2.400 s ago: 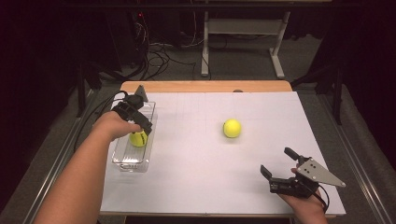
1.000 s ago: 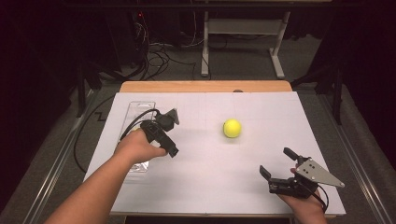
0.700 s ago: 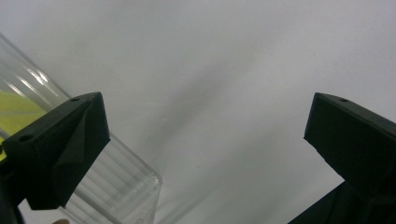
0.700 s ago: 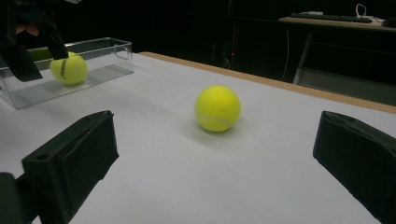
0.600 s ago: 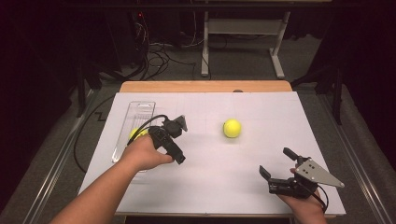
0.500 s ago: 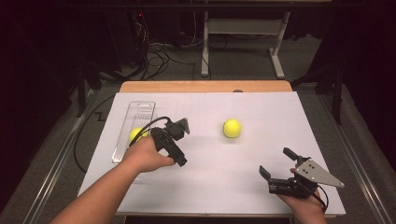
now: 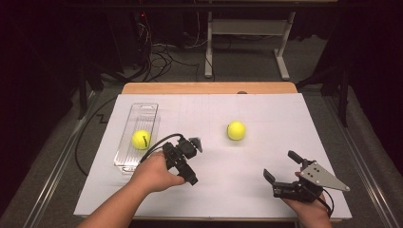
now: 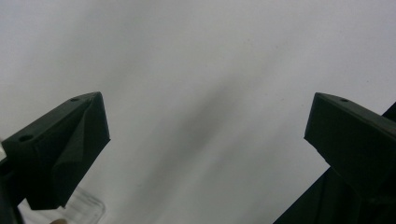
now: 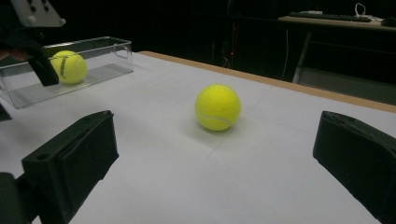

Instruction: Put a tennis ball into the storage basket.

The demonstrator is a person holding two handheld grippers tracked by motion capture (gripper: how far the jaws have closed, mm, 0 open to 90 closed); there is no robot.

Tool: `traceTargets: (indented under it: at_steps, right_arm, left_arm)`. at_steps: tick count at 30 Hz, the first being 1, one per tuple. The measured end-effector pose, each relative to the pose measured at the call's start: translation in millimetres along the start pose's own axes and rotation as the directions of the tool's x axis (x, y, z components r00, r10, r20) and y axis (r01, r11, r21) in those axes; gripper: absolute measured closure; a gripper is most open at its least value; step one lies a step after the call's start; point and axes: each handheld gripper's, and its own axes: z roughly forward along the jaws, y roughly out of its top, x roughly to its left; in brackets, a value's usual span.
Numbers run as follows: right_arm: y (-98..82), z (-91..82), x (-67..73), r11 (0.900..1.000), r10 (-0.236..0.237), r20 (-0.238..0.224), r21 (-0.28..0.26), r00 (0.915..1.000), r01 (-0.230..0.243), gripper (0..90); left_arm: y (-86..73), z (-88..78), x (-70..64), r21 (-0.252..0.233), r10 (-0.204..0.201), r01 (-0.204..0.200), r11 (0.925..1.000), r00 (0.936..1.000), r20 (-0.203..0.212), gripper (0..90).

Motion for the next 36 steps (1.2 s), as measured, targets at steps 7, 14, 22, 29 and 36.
traceTargets:
  at_steps: [7,14,22,29,36]
  right_arm:
    - [0.4,-1.4,0.7,1.0,-0.001,-0.001,-0.004,1.0,0.001,0.2]
    - [-0.7,0.1,0.3,1.0,0.003,-0.008,0.0,1.0,-0.003,0.2]
    - [0.6,4.9,2.3,1.0,0.003,-0.013,0.003,0.9999,-0.003,0.2]
    - [0.5,10.8,6.1,1.0,-0.007,-0.018,0.016,0.9998,0.007,0.3]
    - [-1.1,10.5,6.7,1.0,-0.003,-0.012,0.022,0.9999,0.003,0.2]
  left_arm:
    - [-13.7,15.1,-6.8,-0.029,-0.005,0.005,0.9996,0.9999,-0.009,1.1]
    - [-35.5,5.2,0.4,-0.135,-0.055,0.053,0.9894,0.9984,-0.014,2.0]
    - [-34.9,11.9,3.9,-0.119,-0.019,0.026,0.9925,0.9983,0.055,2.9]
    - [-35.0,25.1,5.0,-0.147,-0.032,0.05,0.9878,0.9926,0.117,2.5]
    - [-36.2,25.9,4.1,-0.197,-0.045,0.068,0.978,0.9921,0.117,1.7]
